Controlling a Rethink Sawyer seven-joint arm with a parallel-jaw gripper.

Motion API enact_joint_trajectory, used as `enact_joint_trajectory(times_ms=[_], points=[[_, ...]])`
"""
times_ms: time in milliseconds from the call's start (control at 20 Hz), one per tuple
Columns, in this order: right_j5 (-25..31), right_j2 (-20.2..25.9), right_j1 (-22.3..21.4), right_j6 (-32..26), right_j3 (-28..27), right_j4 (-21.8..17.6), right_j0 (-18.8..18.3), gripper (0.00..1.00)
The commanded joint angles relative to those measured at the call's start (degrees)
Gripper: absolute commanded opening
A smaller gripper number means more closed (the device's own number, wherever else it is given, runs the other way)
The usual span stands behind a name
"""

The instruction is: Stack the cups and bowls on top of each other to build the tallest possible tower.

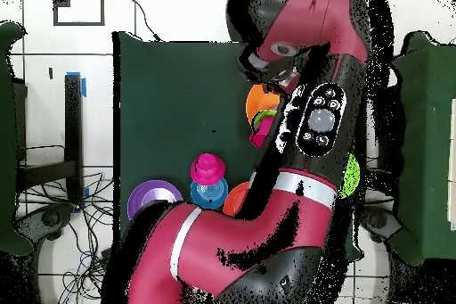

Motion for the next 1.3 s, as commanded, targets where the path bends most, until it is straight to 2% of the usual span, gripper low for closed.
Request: enact_joint_trajectory(times_ms=[50,100,150,250,500,550,1000,1050,1100,1150,1200,1250,1300], points=[[0.14,11.30,-6.23,5.78,13.27,10.14,-3.26,1.00],[-0.34,11.16,-6.58,5.75,14.02,10.20,-3.09,1.00],[-2.94,10.98,-8.69,5.40,18.83,10.52,-2.19,1.00],[-4.80,10.39,-10.12,5.39,22.41,11.19,-1.18,1.00],[-7.10,8.80,-12.13,4.86,27.93,12.27,0.54,1.00],[-9.03,8.66,-12.99,4.61,30.11,12.43,1.04,1.00],[-17.77,9.15,-15.17,1.63,34.80,11.23,1.89,1.00],[-22.58,10.21,-16.17,-2.50,36.09,10.33,1.53,1.00],[-24.28,10.01,-16.16,-3.62,35.81,9.07,1.60,1.00],[-30.94,10.75,-17.15,-6.74,37.38,7.60,1.46,1.00],[-33.71,11.02,-17.51,-7.19,38.19,7.19,1.41,1.00],[-39.33,11.59,-18.43,-10.52,39.81,5.00,1.39,1.00],[-41.33,12.18,-18.85,-11.43,40.76,4.63,1.20,1.00]])
